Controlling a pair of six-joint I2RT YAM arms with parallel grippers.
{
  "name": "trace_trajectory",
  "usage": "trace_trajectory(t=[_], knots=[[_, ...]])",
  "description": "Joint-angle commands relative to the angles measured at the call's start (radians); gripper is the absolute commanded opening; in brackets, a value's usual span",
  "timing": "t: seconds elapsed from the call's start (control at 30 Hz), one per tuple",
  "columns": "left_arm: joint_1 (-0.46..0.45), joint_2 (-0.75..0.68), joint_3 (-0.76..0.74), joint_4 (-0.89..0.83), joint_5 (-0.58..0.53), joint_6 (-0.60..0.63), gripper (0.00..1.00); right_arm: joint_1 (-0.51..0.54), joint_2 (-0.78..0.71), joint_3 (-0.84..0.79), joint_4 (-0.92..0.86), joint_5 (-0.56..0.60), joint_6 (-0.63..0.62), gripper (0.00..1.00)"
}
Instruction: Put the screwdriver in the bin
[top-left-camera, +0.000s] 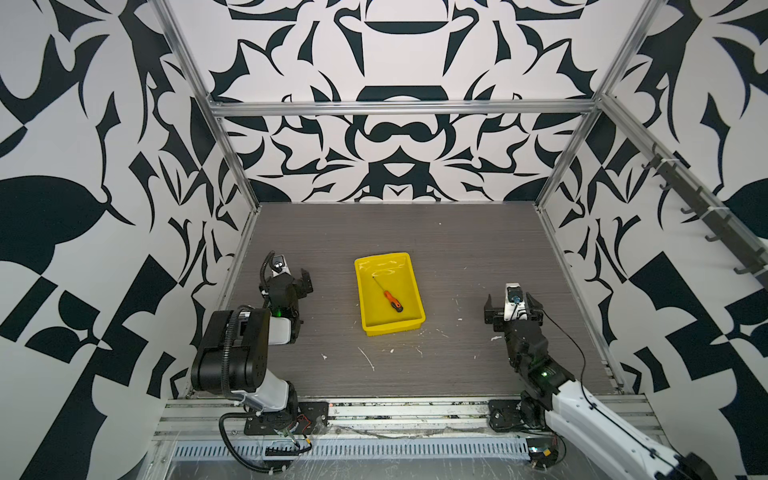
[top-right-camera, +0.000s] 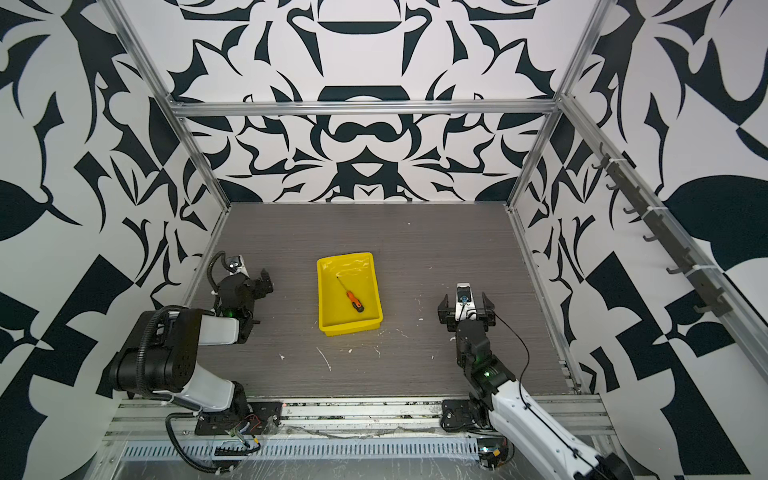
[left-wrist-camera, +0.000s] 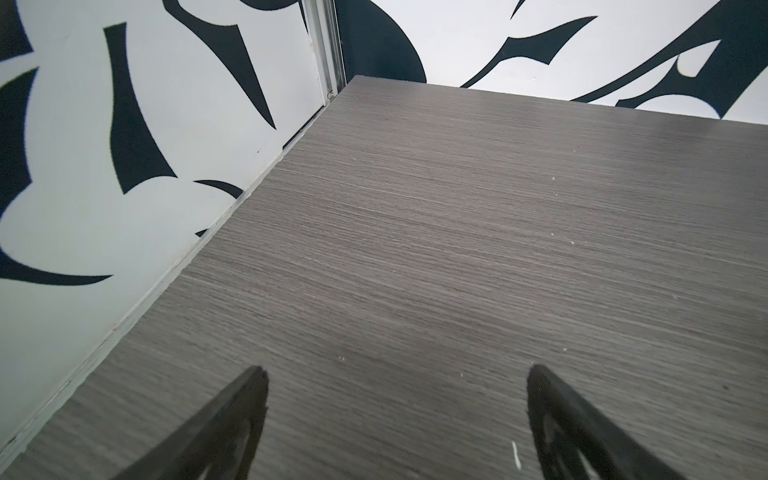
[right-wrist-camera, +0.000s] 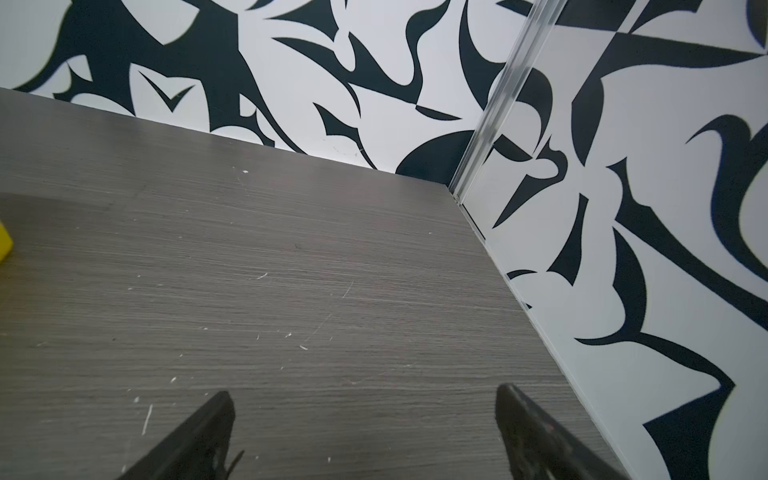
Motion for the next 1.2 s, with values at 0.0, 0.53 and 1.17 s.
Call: trace_trajectory(t=[0.0, 0.53, 1.17], knots=[[-0.002, 0.009, 0.016, 0.030, -0.006, -0.014, 0.99, -0.045, 0.214, 0.014, 0.348, -0.072, -0.011, 1.00], [-0.002, 0.009, 0.017, 0.030, -0.007, -0.014, 0.99, -0.188, 0.936, 0.099, 0.931, -0.197, -0.052, 1.00], [-0.002, 0.009, 0.016, 0.030, -0.007, -0.014, 0.99, -0.274, 0.871, 0.276, 0.514, -0.100, 0.091, 1.00]])
